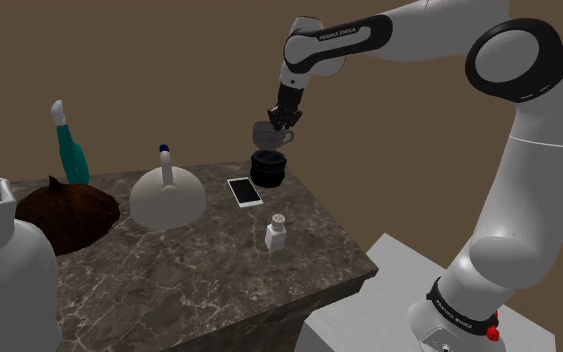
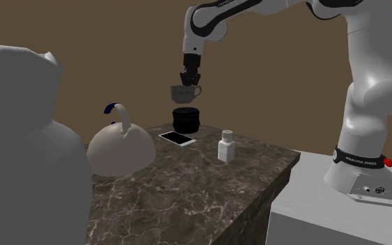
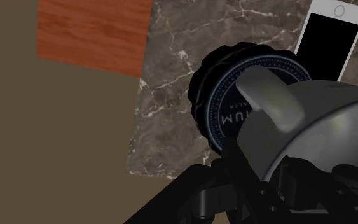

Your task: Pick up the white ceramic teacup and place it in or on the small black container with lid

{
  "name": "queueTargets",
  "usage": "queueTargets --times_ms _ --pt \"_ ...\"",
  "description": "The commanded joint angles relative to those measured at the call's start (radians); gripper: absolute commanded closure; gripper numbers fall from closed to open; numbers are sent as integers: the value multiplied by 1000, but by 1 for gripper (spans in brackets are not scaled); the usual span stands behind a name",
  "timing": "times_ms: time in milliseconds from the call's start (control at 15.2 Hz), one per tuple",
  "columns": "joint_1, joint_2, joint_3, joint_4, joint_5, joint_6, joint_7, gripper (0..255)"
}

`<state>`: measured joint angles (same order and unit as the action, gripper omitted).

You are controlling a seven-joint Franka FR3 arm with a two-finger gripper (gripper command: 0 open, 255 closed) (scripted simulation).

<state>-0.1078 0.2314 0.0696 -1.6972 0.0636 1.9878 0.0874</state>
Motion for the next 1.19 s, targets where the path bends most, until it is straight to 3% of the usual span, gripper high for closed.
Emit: queueTargets --times_ms 0,198,726,792,1122 --pt "0 4 0 -21 0 26 -1 255" --pt "1 15 0 -52 1 68 -4 255" --pt "1 15 0 -52 1 68 -4 255" --pt "0 15 0 -52 1 68 -4 0" --pt "1 15 0 -52 1 68 -4 0"
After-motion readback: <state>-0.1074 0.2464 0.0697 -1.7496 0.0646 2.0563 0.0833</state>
